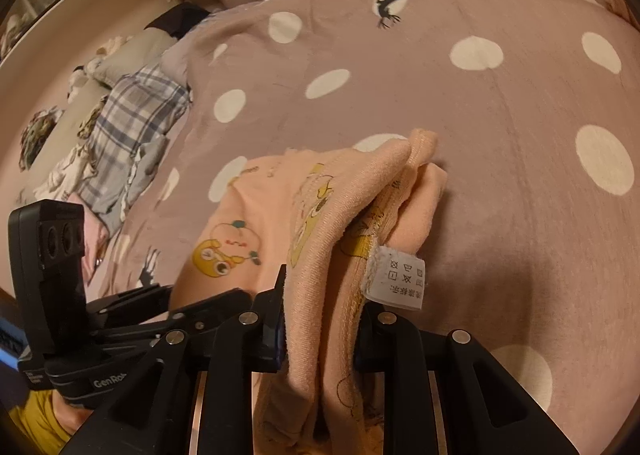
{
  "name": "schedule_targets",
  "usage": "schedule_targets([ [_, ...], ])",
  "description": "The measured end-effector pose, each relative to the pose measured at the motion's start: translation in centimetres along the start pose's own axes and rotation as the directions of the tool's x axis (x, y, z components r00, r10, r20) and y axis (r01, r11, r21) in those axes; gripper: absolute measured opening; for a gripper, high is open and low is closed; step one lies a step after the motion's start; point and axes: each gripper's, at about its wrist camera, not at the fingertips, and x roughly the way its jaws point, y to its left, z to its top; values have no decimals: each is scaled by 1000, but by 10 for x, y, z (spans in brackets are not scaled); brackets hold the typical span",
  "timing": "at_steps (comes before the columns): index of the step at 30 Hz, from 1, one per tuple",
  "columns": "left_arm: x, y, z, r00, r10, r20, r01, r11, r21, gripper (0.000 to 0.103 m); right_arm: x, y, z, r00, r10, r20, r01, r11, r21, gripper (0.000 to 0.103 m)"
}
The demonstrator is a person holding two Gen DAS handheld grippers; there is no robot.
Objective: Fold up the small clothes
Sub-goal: 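Lower the held edge onto the shirt and open the right tool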
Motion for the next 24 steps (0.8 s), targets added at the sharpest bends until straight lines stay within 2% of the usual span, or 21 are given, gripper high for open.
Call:
schedule_targets([
  [12,4,3,-1,999,30,-13,-30,999,-13,60,3,-11,-5,999,-37,-22,38,998,41,35],
  [15,4,4,-2,999,37,-14,-37,999,-17,63,4,-14,-5,998,-50,-23,51,998,49,41],
  [20,5,4,-2,997,73,-14,-73,997,-9,74,3,-16,-7,997,-70,-20,71,995,65,49],
  [24,5,6,-3,997,80,-20,-81,997,-14,78,0,-18,-9,996,-87,-13,87,993,75,55],
])
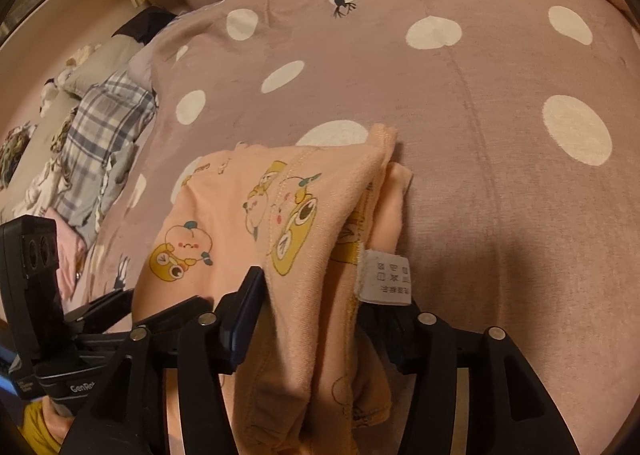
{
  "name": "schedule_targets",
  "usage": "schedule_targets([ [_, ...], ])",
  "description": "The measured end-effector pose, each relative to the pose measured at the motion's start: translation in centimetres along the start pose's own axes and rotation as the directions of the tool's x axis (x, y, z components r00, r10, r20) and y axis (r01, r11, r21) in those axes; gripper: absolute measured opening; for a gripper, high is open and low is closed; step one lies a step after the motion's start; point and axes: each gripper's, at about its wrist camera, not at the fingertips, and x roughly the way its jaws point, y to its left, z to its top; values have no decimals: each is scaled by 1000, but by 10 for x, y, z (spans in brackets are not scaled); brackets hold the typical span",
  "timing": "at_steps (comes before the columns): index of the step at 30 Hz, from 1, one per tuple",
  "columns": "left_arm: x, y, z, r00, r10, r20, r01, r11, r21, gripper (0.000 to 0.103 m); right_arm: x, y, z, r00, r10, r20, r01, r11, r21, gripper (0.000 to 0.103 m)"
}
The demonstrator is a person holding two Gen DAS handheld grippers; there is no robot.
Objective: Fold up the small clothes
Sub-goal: 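Lower the held edge onto the shirt and open the right tool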
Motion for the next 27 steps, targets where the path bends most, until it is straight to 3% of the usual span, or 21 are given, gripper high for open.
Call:
schedule_targets([
  [10,1,0,-1,1000,19,-6,-19,1000,1,85,-3,-4,-2,1000,-23,9,23,1000,19,64],
  [27,2,-1,-2,999,45,-24,-45,999,-5,88,-7,-5,-5,999,-50,14,49,999,22,70],
])
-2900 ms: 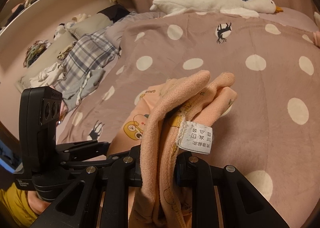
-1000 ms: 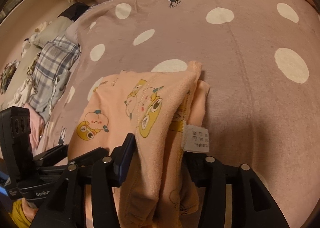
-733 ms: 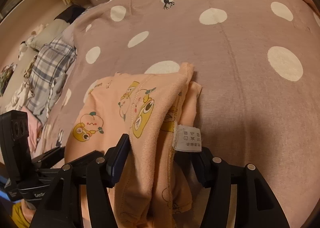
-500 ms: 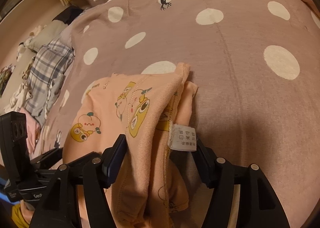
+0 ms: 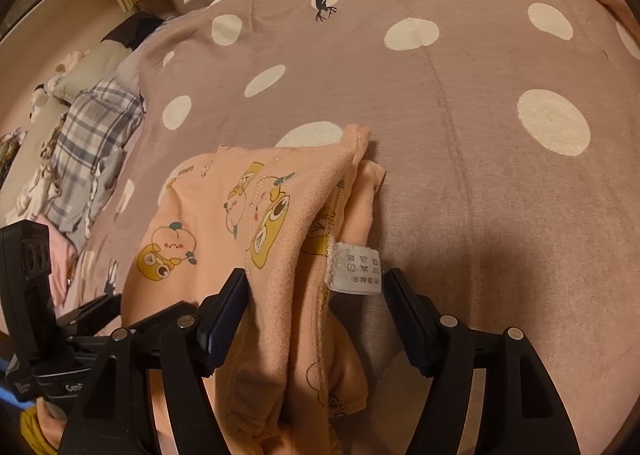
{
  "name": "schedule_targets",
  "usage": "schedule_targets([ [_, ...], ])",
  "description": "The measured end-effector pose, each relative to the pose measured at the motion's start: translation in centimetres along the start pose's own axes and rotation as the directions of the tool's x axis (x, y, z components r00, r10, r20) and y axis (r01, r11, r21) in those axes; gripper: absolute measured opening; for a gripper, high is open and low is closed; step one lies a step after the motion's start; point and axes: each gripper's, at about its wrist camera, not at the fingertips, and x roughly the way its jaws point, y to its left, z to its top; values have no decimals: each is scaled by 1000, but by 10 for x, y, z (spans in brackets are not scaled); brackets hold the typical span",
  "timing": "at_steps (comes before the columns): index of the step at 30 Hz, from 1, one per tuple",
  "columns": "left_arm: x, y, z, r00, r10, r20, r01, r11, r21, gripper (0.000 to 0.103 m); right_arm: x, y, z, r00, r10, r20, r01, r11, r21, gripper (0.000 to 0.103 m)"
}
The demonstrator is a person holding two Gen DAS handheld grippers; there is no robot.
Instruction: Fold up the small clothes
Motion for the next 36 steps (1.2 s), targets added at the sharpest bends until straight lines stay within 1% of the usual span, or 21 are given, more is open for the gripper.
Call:
schedule_targets([
  [9,-1,-1,-2,1000,20,-12,-20,1000,-13,91,-3,0,-4,1000,-29,6,29,1000,-4,75],
  [10,-2,-1,-3,1000,25,-13,-26,1000,-18,94,-4,0,-4,999,-31,6,31,1000,-3,75],
  [11,-2,-1,-3,999,37,-16,-38,999,-22,101,-5,0,-4,999,-35,7,35,999,-2,75],
  [12,-1,-1,-4,998,58,-20,-58,998,-26,103,-6,0,-4,999,-40,8,40,999,-3,76],
  [16,-3,0,-6,997,67,-30,-68,997,-41,103,-10,2,-7,998,-63,14,63,998,-11,78],
  [20,-5,-1,-8,997,74,-38,-75,996,-42,103,-12,1,-9,998,-64,14,64,998,-14,79],
  [28,-11,-7,-12,994,111,-25,-111,993,-25,103,-19,2,-12,997,-78,22,78,997,-14,79],
  [32,-17,-13,-15,989,149,-6,-149,989,3,103,-24,0,-16,996,-88,29,88,996,-13,79],
  [33,-19,-14,-16,988,155,-2,-155,988,9,103,-25,0,-17,996,-89,31,89,996,-13,80],
  [36,-23,-17,-17,986,164,0,-164,986,11,103,-30,1,-21,994,-99,37,100,995,-21,87],
])
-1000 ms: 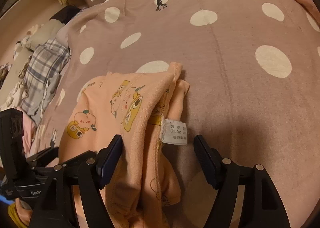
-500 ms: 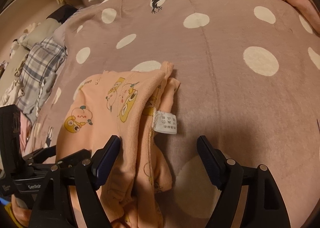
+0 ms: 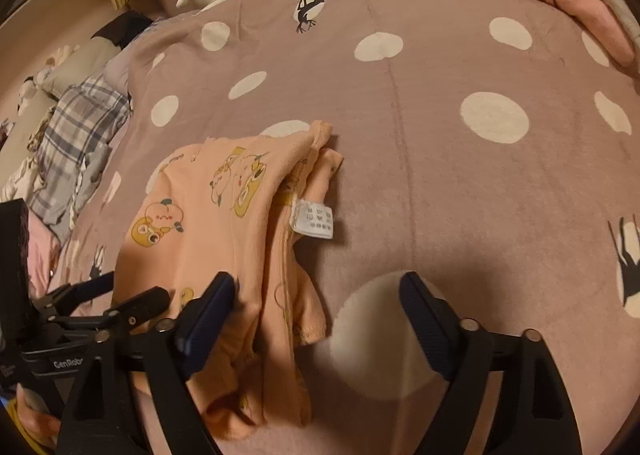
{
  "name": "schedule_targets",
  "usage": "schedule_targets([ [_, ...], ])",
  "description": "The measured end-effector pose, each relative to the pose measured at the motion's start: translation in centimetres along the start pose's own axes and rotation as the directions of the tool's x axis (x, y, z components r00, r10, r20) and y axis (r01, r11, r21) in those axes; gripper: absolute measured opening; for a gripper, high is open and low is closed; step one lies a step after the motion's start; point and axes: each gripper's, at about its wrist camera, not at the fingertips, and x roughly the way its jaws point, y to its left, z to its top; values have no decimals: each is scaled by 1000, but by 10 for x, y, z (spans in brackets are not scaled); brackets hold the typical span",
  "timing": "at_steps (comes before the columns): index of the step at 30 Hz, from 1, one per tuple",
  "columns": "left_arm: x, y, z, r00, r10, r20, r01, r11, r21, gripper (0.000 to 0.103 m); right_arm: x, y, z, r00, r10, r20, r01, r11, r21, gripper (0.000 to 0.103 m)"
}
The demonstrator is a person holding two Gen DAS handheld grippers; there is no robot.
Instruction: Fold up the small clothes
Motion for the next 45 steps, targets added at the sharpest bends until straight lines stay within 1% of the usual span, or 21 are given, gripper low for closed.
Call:
schedule_targets([
  [3,-5,-1,-3,1000,0,-1,0,1000,-6,103,-7,3,-3,1000,-3,5,3,1000,-21,90],
  [7,-18,0,-8,999,-34,9,35,999,-17,103,-15,7,-8,1000,3,11,-3,999,-47,100],
  [9,-24,-1,-9,999,-38,17,38,999,-18,103,-21,11,-10,1000,-3,23,4,998,-68,102],
  [14,-41,-3,-15,999,1,38,-1,1000,-5,103,-34,20,-13,998,-19,52,25,994,-106,102],
  [18,-56,-4,-22,998,9,57,-9,1000,-5,103,-45,28,-16,996,-31,83,42,990,-132,102],
  [23,-77,-3,-30,997,18,73,-17,1000,-17,103,-60,37,-21,994,-52,99,67,985,-160,102],
  [30,-105,-7,-47,994,37,105,-37,999,-1,103,-83,44,-33,993,-42,113,61,983,-172,102],
  [33,-118,-7,-55,993,31,118,-31,1000,-3,103,-92,49,-39,992,-38,122,60,982,-182,102],
  [45,-148,-7,-79,985,57,164,-56,998,-7,103,-117,63,-52,985,-33,167,67,976,-206,102],
])
